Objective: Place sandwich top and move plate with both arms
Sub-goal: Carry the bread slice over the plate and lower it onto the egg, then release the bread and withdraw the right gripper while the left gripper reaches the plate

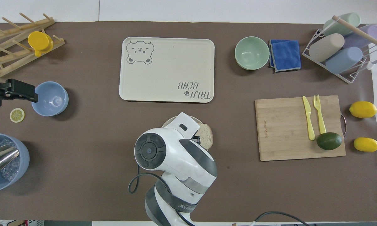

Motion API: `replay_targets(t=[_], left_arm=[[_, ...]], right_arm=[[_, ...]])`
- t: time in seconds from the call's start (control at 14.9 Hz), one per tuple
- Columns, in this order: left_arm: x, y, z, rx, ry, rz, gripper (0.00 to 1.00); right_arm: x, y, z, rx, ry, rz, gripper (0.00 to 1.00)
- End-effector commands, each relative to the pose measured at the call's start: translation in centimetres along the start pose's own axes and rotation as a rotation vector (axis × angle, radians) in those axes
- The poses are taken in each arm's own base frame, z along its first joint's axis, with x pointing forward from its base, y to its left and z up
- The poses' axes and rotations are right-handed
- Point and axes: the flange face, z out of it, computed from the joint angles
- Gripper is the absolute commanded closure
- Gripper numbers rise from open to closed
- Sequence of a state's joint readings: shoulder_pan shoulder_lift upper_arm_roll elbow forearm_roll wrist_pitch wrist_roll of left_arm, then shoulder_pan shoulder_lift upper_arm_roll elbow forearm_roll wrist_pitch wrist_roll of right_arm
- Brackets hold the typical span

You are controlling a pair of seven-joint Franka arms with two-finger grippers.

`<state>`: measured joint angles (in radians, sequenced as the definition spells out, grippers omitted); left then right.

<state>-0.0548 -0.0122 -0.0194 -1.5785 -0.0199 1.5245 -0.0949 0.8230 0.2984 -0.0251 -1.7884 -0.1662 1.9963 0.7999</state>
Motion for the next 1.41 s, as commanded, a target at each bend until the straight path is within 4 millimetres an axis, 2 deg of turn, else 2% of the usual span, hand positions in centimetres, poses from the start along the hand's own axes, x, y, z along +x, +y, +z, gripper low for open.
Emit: replay_targets(t=[0.0, 0.07, 0.27, 0.47, 0.74, 0.8, 0.94, 1.0, 1.07, 1.14, 1.34], left_arm=[[-0.6, -0.4, 0.0, 0.018, -0.01, 0.003, 0.0], [-0.6, -0.3, 0.1, 0.018, -0.01, 0.004, 0.0], [-0.7, -0.3, 0.0, 0.019, -0.012, 0.004, 0.0], [-0.7, -0.4, 0.1, 0.019, -0.015, 0.001, 0.0], [-0.7, -0.4, 0.1, 0.019, -0.015, 0.001, 0.0], [-0.8, -0.3, 0.1, 0.019, -0.013, 0.003, 0.0], [-0.7, -0.3, 0.1, 0.017, -0.013, 0.001, 0.0], [-0.8, -0.3, 0.2, 0.017, -0.013, 0.001, 0.0], [-1.0, -0.2, 0.4, 0.017, -0.01, 0.006, 0.0], [-1.2, 0.0, 0.9, 0.019, -0.016, 0.012, 0.0], [-2.2, 1.4, 2.8, 0.013, 0.004, 0.034, 0.0]], right_arm=[[-0.7, -0.7, -0.1, 0.029, -0.005, 0.01, 0.87], [-0.7, -0.8, -0.2, 0.032, -0.002, 0.01, 0.87], [-0.5, -0.9, -0.1, 0.049, 0.012, 0.01, 0.76], [-0.4, -0.5, 0.5, 0.054, 0.014, 0.008, 0.59], [-0.3, -0.8, 0.1, 0.09, -0.002, 0.031, 0.51], [-0.2, -0.8, -0.1, 0.096, -0.004, 0.034, 0.38], [0.8, 0.3, -0.9, 0.105, 0.008, 0.04, 0.32], [1.7, 1.7, -1.9, 0.117, 0.019, 0.04, 0.23], [3.2, 4.3, -3.0, 0.124, 0.029, 0.051, 0.07], [4.7, 7.4, -3.9, 0.126, 0.033, 0.066, 0.01], [7.4, 16.5, -5.8, 0.096, -0.008, 0.033, 0.0]])
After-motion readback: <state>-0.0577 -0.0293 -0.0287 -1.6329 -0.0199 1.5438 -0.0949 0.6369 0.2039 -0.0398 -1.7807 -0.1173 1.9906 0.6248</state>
